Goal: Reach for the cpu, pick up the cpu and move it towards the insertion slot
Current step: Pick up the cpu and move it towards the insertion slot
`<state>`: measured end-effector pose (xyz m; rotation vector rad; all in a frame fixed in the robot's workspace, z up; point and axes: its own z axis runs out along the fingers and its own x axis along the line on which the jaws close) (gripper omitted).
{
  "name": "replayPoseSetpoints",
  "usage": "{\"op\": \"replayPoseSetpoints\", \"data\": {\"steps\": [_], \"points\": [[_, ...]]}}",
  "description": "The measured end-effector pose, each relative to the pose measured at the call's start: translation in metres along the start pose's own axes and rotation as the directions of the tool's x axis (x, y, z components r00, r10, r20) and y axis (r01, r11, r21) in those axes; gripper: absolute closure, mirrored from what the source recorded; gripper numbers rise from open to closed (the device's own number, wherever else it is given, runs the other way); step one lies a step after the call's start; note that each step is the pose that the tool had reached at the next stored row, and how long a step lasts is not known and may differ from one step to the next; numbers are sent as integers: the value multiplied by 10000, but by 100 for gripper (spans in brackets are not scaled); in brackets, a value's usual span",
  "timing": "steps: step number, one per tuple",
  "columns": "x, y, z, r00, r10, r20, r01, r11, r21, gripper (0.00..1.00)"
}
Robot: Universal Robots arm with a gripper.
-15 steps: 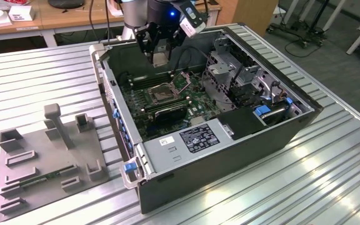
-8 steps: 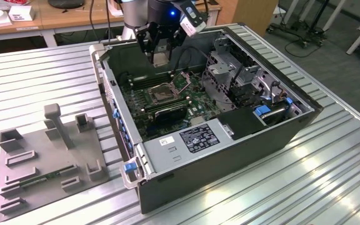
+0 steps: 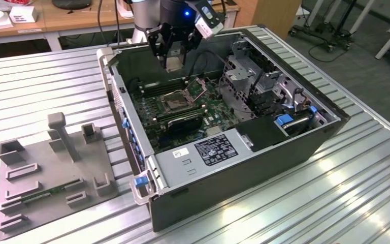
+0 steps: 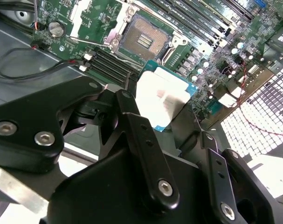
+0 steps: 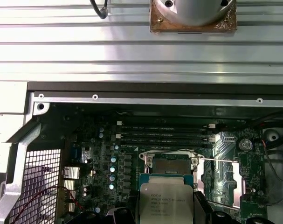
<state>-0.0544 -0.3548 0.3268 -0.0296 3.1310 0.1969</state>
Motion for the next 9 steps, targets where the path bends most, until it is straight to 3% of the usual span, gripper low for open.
{"op": "replayPoseSetpoints", "data": {"steps": [9], "points": [[-25,-1,-1,10000,1,-1,-1,10000,2,46]]}}
